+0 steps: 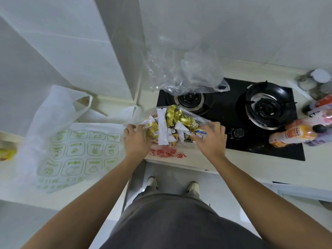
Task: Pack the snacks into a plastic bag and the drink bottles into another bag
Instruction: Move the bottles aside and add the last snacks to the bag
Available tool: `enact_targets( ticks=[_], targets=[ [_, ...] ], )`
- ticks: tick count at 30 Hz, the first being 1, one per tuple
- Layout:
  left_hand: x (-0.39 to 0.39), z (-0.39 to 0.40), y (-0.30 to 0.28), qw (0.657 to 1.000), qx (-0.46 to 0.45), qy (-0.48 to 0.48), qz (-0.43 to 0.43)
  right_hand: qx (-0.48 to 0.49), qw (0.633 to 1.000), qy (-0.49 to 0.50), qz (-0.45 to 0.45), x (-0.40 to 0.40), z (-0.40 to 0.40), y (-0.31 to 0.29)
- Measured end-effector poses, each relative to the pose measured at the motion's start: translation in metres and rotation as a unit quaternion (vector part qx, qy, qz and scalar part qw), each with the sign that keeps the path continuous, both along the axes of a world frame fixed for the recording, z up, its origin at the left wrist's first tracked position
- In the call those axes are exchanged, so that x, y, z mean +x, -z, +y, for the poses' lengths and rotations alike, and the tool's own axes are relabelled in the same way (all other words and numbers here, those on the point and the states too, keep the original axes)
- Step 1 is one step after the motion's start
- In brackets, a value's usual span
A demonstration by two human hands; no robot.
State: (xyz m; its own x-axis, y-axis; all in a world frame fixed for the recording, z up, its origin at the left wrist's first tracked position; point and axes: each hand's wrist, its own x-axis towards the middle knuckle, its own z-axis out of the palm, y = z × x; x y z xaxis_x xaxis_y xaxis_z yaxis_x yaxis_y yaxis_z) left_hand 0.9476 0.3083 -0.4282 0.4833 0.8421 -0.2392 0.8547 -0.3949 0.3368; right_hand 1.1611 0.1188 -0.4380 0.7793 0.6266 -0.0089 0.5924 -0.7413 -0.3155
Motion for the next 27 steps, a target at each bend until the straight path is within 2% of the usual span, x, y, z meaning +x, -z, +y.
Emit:
enact_targets(
  ticks=[6,11,16,20,25,27],
  targets=[
    [-0.006,0.0,0.006,0.996,-0.071,-0.046,0.031,0.002,0.994,0.079,0.075,0.002,-0.001,0.005],
    [-0.004,0.019,0.013,0.991,-0.133,-0.028,0.017,-0.017,0.988,0.1,0.12,0.012,0.002,0.004],
    [0.0,0.025,0.014,0.992,-0.12,-0.018,-0.028,0.027,0.98,0.119,0.156,0.02,0.002,-0.002],
    [0.0,0.023,0.015,0.99,-0.086,-0.064,-0.092,0.085,0.959,0.169,0.211,0.023,0.004,-0.005],
    [0.002,0.021,0.01,0.979,-0.079,-0.125,-0.143,0.047,0.922,0.246,0.294,0.034,0.006,-0.002],
    [0.003,0.02,0.007,0.976,-0.079,-0.123,-0.163,0.043,0.925,0.239,0.293,0.037,0.007,-0.002]
  ],
)
